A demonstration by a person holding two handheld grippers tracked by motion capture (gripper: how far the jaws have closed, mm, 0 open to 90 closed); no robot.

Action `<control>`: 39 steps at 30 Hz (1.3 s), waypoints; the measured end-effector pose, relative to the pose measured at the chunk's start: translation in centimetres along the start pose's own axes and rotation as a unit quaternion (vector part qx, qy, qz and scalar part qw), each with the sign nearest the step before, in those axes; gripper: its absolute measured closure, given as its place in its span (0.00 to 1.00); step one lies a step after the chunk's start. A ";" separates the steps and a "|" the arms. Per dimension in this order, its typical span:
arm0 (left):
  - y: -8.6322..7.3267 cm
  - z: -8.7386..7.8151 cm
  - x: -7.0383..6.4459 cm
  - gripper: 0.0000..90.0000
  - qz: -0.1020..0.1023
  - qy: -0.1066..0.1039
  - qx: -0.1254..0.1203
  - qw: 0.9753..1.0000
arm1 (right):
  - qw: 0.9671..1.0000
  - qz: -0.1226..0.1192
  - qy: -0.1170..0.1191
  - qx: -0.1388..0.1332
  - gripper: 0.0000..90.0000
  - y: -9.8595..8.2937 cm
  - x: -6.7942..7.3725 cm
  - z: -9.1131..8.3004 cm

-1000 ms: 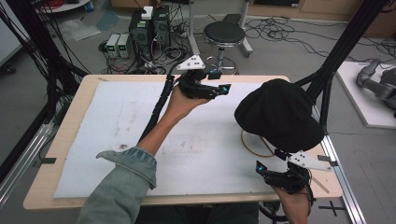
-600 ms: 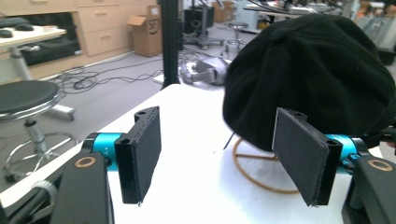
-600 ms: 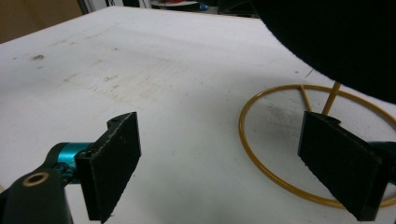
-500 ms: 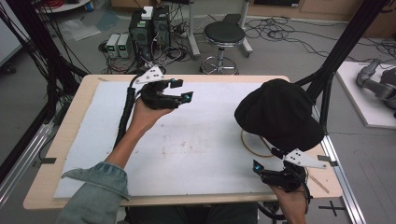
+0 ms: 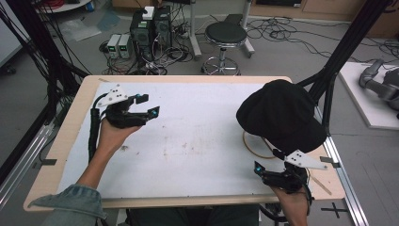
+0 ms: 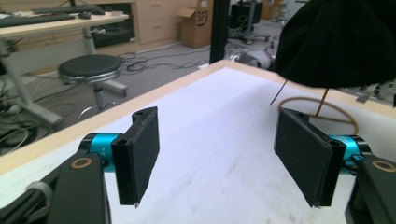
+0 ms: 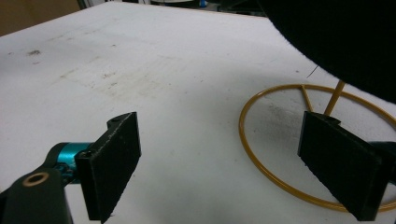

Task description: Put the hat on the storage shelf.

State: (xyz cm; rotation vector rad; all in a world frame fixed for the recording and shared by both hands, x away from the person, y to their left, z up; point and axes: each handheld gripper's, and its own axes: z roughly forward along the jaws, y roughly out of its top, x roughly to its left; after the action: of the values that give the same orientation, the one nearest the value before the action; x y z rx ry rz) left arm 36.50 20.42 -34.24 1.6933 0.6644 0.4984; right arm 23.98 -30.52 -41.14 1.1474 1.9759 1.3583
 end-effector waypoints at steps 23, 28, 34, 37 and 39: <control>-8.8 -9.8 0.1 0.30 -0.035 0.115 0.011 0.993 | 1.000 -0.006 -0.001 0.003 0.14 0.0 0.0 0.1; -9.9 -10.8 0.1 0.30 -0.045 0.129 0.011 0.991 | 1.000 -0.006 0.000 0.002 0.14 0.1 0.1 0.2; -10.4 -11.4 0.1 0.29 -0.046 0.139 0.013 0.989 | 1.000 -0.011 0.005 0.006 0.14 0.2 0.3 0.5; -10.7 -11.5 0.1 0.29 -0.045 0.137 0.017 0.989 | 1.000 -0.010 0.004 0.004 0.14 0.2 0.2 0.4; -10.8 -11.5 0.1 0.29 -0.044 0.137 0.021 0.989 | 1.000 -0.010 0.004 0.004 0.14 0.2 0.2 0.4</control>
State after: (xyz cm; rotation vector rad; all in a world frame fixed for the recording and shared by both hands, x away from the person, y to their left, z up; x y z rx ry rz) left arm 27.40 30.51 -42.30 1.6413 0.9491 0.6654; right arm 24.28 -30.11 -41.13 1.1260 1.9950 1.3476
